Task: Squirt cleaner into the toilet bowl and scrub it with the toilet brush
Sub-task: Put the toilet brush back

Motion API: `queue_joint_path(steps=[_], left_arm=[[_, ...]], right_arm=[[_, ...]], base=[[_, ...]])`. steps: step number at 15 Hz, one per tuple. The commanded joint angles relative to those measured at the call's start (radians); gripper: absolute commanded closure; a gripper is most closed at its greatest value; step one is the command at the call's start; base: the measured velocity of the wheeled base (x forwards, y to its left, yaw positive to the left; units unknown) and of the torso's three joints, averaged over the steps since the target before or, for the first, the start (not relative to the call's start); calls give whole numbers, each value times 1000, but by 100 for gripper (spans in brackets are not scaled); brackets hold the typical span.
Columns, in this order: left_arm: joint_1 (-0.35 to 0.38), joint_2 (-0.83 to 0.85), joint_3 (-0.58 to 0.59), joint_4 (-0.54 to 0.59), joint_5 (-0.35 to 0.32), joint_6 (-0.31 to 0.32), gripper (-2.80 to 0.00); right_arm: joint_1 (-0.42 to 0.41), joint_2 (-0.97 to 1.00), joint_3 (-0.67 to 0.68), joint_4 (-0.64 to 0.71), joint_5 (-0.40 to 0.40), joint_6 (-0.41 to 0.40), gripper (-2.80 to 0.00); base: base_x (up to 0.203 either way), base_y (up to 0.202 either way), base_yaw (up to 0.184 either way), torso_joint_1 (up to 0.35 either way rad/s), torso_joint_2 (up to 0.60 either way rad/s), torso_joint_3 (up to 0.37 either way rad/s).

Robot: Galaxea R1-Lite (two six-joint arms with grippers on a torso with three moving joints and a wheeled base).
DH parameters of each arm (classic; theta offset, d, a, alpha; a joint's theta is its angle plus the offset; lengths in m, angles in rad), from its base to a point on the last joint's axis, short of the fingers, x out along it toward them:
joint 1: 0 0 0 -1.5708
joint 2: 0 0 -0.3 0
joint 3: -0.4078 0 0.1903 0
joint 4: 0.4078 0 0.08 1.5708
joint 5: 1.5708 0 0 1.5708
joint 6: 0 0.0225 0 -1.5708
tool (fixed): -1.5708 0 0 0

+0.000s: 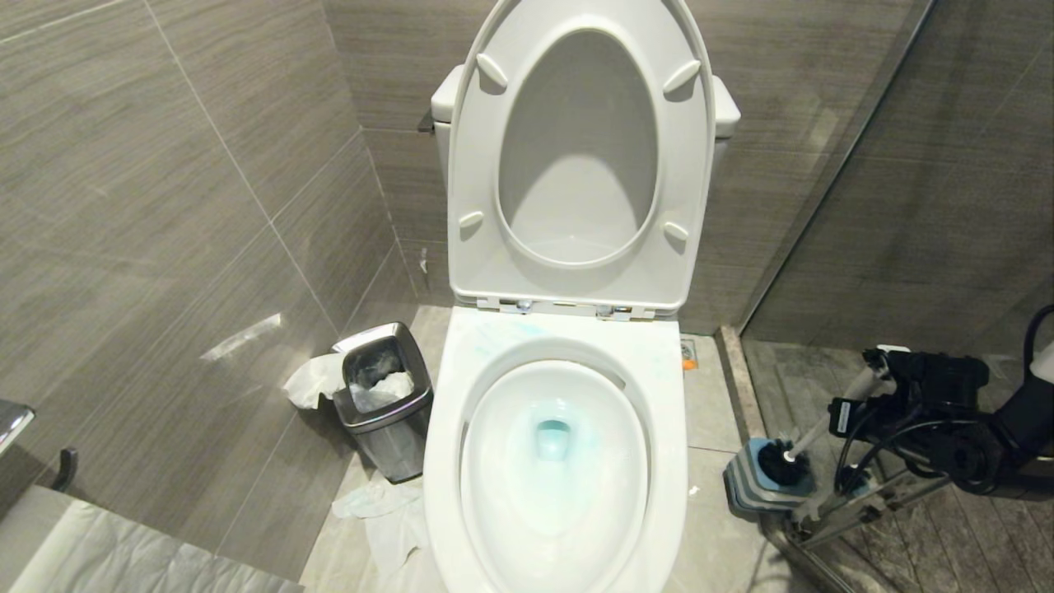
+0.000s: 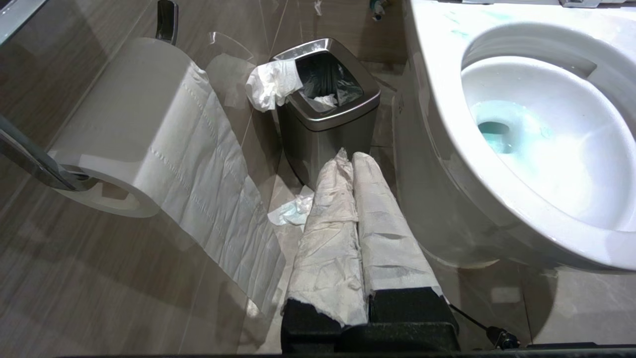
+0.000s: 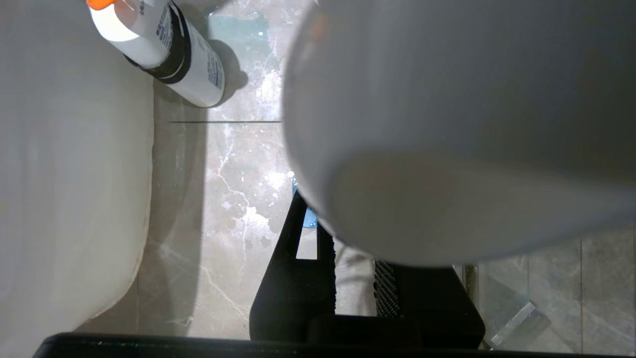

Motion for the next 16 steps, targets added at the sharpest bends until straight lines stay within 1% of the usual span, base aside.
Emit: queue_joint_path(steps=[1, 8, 13, 16], left_arm=[[0, 0, 2, 0, 0, 0, 0], [0, 0, 2, 0, 0, 0, 0], [0, 0, 2, 0, 0, 0, 0], [0, 0, 2, 0, 0, 0, 0]], right_arm=[[1, 0, 11, -8, 0, -2, 0], [4, 37, -1, -9, -2, -5, 0], [12, 39, 29, -14, -17, -3, 0], [14, 52, 77, -98, -27, -3, 0]], base=[[0, 0, 0, 0, 0, 0], [0, 0, 0, 0, 0, 0], [0, 0, 0, 0, 0, 0], [0, 0, 0, 0, 0, 0]])
